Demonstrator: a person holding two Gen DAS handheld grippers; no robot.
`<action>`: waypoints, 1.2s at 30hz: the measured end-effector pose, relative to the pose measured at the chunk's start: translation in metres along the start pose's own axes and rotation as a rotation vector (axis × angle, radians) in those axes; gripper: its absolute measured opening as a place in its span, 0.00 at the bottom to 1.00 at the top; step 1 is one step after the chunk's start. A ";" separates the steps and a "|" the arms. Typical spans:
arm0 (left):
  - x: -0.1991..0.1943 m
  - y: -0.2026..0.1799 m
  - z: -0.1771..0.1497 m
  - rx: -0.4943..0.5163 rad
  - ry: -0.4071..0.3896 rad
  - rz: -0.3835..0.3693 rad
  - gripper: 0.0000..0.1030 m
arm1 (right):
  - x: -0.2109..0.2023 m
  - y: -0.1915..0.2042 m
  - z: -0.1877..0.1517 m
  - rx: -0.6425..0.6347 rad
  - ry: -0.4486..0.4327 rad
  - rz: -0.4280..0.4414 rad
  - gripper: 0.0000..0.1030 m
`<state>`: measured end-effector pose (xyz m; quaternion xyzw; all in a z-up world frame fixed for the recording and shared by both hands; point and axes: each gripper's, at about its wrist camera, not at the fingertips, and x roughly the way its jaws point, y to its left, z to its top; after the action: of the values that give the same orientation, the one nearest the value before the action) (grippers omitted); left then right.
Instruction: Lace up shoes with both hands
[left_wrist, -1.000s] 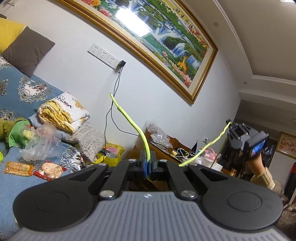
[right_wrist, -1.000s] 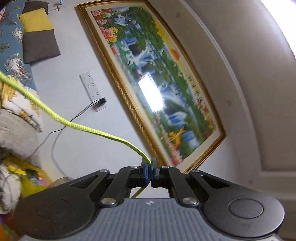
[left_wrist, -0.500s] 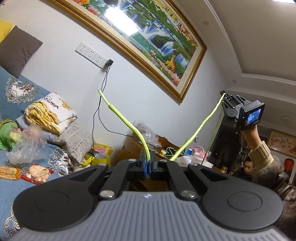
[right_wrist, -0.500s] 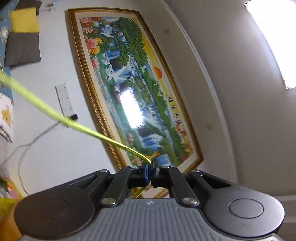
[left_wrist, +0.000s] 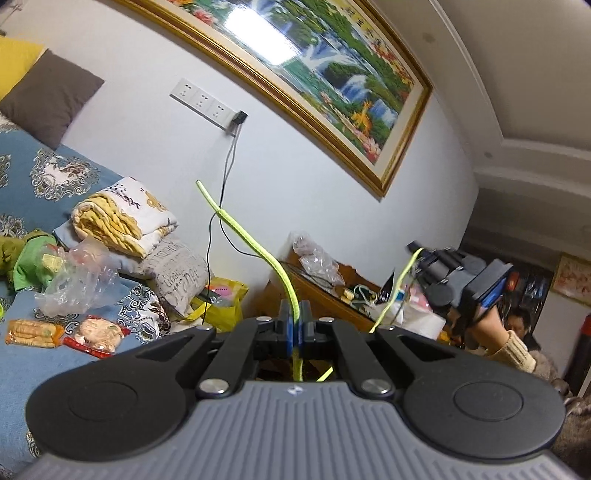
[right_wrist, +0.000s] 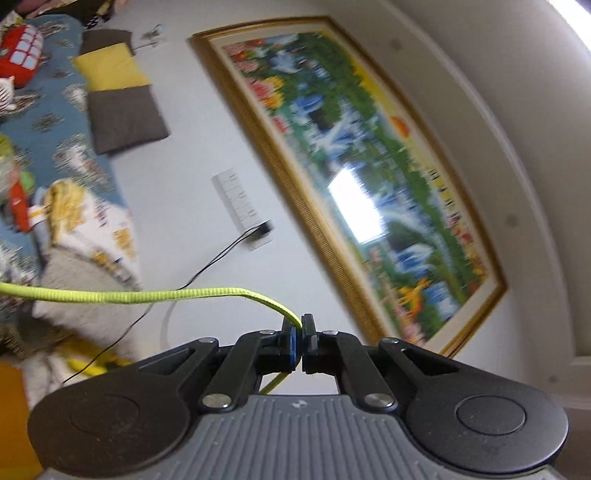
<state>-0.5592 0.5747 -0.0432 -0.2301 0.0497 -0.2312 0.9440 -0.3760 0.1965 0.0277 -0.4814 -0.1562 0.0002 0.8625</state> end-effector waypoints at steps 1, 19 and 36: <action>0.002 -0.002 -0.001 0.010 0.007 -0.003 0.04 | -0.001 0.009 -0.007 -0.001 0.017 0.020 0.02; 0.091 -0.078 -0.008 0.096 0.111 -0.369 0.04 | -0.064 0.129 -0.115 0.010 0.278 0.333 0.02; 0.218 -0.087 -0.130 0.004 0.464 -0.270 0.03 | -0.096 0.099 -0.152 0.623 0.525 0.854 0.55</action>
<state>-0.4275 0.3526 -0.1168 -0.1735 0.2331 -0.4019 0.8683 -0.4118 0.1091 -0.1543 -0.2096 0.2776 0.2742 0.8965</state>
